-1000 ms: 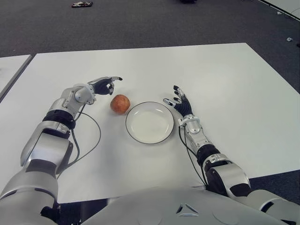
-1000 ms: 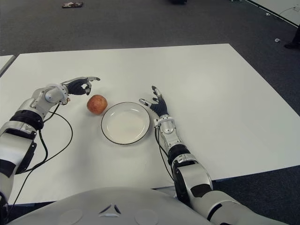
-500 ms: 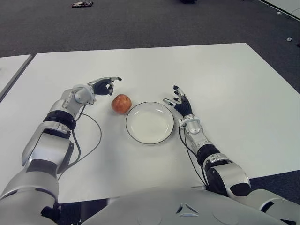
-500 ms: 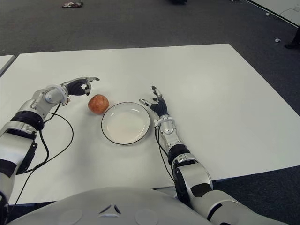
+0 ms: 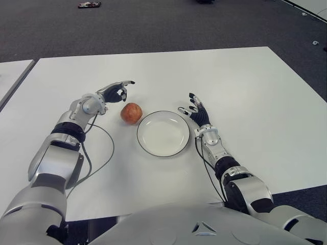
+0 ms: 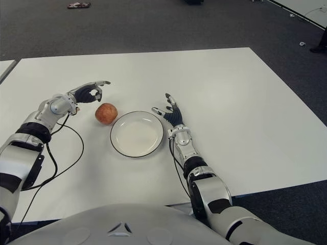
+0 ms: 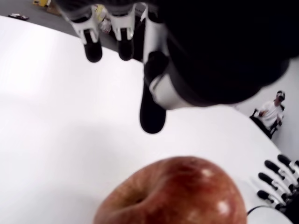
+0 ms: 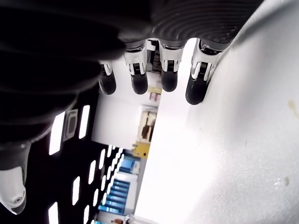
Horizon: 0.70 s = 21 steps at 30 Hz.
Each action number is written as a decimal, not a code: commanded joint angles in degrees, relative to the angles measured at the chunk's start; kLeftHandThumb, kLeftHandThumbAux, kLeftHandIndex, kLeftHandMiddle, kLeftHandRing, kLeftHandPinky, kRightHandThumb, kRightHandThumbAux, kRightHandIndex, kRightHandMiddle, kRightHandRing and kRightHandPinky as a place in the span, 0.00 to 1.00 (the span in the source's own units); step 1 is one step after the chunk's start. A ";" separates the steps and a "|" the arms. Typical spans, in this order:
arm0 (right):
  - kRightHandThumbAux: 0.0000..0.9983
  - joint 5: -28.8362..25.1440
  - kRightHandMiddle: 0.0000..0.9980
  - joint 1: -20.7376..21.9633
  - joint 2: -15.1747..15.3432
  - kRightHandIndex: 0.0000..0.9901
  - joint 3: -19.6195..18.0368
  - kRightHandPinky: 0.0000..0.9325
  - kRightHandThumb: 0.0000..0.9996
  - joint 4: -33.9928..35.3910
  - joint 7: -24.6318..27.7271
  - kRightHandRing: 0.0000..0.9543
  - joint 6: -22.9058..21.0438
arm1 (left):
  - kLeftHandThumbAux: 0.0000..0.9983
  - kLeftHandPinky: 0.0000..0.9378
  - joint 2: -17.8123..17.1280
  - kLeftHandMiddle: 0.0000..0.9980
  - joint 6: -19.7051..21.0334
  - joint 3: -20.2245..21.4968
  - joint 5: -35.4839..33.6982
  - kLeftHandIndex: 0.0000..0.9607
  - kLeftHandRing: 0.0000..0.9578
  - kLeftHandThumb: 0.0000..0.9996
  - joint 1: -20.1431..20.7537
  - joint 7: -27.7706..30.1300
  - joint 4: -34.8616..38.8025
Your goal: Put the apples into the plate.
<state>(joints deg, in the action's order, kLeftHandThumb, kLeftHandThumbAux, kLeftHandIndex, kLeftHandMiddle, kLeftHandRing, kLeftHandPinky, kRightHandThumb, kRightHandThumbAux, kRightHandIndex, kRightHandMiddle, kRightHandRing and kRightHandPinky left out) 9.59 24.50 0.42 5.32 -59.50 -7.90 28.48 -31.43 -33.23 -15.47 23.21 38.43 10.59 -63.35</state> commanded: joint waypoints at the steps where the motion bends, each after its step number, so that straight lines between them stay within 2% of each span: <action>1: 0.59 0.65 0.00 -1.19 -0.47 0.00 0.55 0.00 0.03 -2.05 0.67 0.00 -1.64 | 0.31 0.00 1.24 0.00 -0.84 1.61 -1.44 0.00 0.00 0.62 -1.27 -2.09 -1.29; 5: 0.59 0.65 0.00 -1.08 -0.50 0.00 0.60 0.00 0.03 -2.40 0.70 0.00 -1.48 | 0.31 0.00 1.62 0.00 -1.26 3.09 -2.23 0.00 0.00 0.60 -1.60 -4.91 -1.15; 7: 0.59 0.63 0.00 -0.98 -0.50 0.00 0.61 0.00 0.03 -2.61 0.75 0.00 -1.43 | 0.34 0.00 1.92 0.00 -1.73 4.34 -3.17 0.00 0.00 0.56 -2.08 -6.84 -0.62; 10: 0.59 0.59 0.00 -0.91 -0.48 0.00 0.62 0.00 0.03 -2.78 0.84 0.00 -1.35 | 0.34 0.00 2.28 0.00 -2.82 5.97 -4.39 0.00 0.00 0.40 -2.86 -8.99 0.35; 12: 0.59 0.58 0.00 -0.91 -0.50 0.00 0.62 0.00 0.03 -2.97 0.87 0.00 -1.24 | 0.33 0.00 3.85 0.00 -5.17 8.85 -8.19 0.00 0.00 0.31 -3.62 -8.85 0.44; 14: 0.59 0.54 0.00 -0.92 -0.51 0.00 0.61 0.00 0.04 -3.09 0.94 0.00 -1.11 | 0.32 0.00 6.39 0.00 -7.66 12.75 -14.74 0.00 0.00 0.21 -4.35 -5.22 1.19; 16: 0.58 0.52 0.00 -0.91 -0.52 0.00 0.62 0.00 0.04 -3.18 0.96 0.00 -1.02 | 0.31 0.00 7.65 0.00 -8.03 14.73 -18.43 0.00 0.00 0.16 -4.53 -2.10 1.46; 18: 0.58 0.54 0.00 -0.90 -0.52 0.00 0.63 0.00 0.04 -3.33 0.96 0.00 -0.92 | 0.29 0.00 9.40 0.00 -4.26 17.87 -24.39 0.00 0.00 0.09 -4.24 4.37 1.41; 21: 0.58 0.63 0.00 -0.84 -0.54 0.00 0.69 0.00 0.04 -3.54 0.85 0.00 -0.81 | 0.24 0.00 10.95 0.00 4.00 22.52 -31.35 0.00 0.00 0.03 -3.13 12.50 -1.36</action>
<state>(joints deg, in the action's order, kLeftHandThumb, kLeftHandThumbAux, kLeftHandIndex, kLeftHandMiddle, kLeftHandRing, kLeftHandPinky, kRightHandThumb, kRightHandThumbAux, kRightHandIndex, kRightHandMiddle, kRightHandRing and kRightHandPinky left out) 9.65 24.87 0.50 5.55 -60.73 -7.94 29.56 -22.81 -36.82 2.61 -1.56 35.10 15.12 -62.08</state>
